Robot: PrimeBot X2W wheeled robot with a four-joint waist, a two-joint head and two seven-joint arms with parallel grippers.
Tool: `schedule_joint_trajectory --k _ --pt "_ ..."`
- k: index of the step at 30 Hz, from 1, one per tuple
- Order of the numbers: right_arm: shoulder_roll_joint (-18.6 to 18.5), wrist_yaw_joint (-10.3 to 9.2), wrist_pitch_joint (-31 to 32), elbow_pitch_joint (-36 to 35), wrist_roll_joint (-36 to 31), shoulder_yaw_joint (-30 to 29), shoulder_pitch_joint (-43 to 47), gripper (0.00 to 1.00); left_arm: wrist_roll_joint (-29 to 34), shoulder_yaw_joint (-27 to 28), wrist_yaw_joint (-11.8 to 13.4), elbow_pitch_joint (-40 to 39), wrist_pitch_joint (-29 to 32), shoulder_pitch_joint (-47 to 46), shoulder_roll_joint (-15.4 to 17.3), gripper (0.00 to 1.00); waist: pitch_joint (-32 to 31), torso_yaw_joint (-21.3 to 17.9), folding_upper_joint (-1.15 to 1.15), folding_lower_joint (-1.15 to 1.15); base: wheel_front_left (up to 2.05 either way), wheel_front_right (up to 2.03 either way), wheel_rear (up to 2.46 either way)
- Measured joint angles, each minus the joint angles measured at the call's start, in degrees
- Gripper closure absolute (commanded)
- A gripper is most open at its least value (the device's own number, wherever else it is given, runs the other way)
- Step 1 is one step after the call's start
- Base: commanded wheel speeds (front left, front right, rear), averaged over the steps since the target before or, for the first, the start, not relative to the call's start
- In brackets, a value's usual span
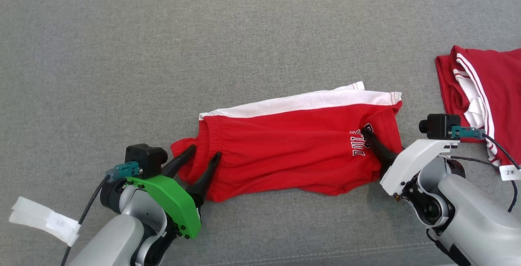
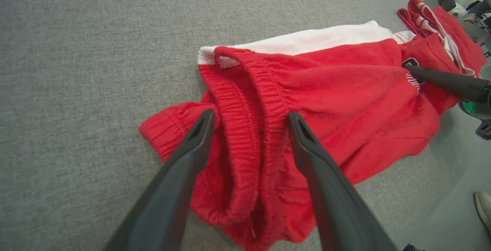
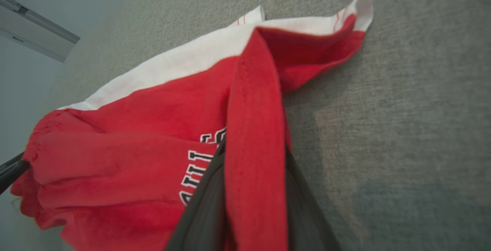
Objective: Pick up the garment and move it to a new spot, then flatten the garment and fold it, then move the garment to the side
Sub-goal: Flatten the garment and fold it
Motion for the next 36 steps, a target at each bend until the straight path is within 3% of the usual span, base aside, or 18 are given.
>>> schedule_joint_trajectory --k 1,2,5,19,27,32,33,35,36 --pt "0.0 0.03 -0.1 0.1 0.0 0.0 0.0 0.69 -0.2 0.0 -0.1 0.1 0.1 -0.1 -0.3 0.68 0.0 0.1 0.00 0.00 0.00 0.00 0.00" --pt "0.0 0.03 -0.1 0.2 0.0 0.0 0.0 0.69 -0.4 -0.1 -0.2 0.2 0.4 -0.1 -0.7 0.90 0.0 0.2 0.00 0.00 0.00 0.00 0.00" --pt "0.0 0.53 -0.1 0.5 0.0 0.0 -0.2 0.69 -0.9 -0.5 -0.5 0.5 0.8 -0.1 -1.5 1.00 -0.1 0.4 0.00 0.00 0.00 0.00 0.00" --pt "0.3 1.10 -0.1 2.0 0.0 0.4 -1.0 0.72 -1.4 -1.2 -1.2 1.5 1.6 -0.1 -1.7 1.00 -0.8 1.7 0.00 0.00 0.00 0.00 0.00" --pt "0.5 1.54 -0.5 2.3 -0.6 0.9 -1.2 0.62 -2.2 -0.6 -1.3 1.9 1.5 -0.1 -1.7 1.00 -1.1 1.9 0.00 0.00 0.00 0.00 0.00" --pt "0.4 1.69 -0.7 2.5 -1.3 0.9 -1.2 0.51 -3.1 0.2 -1.3 1.8 1.4 -0.1 -1.5 1.00 -1.4 2.2 0.00 0.00 0.00 0.00 0.00" --pt "0.3 1.69 -1.0 2.6 -1.5 0.9 -1.2 0.29 -3.3 0.3 -1.3 1.8 1.3 -0.1 -1.5 1.00 -1.5 2.3 0.00 0.00 0.00 0.00 0.00" --pt "-0.2 1.69 -1.2 2.7 -1.5 0.9 -1.3 0.06 -3.6 0.6 -1.3 1.8 1.3 0.0 -1.4 1.00 -1.7 2.5 0.00 0.00 0.00 0.00 0.00" --pt "-0.2 1.69 -1.2 2.7 -1.6 0.9 -1.4 0.00 -3.7 0.9 -1.3 1.7 1.0 0.1 -1.2 1.00 -1.7 2.6 0.00 0.00 0.00 0.00 0.00"
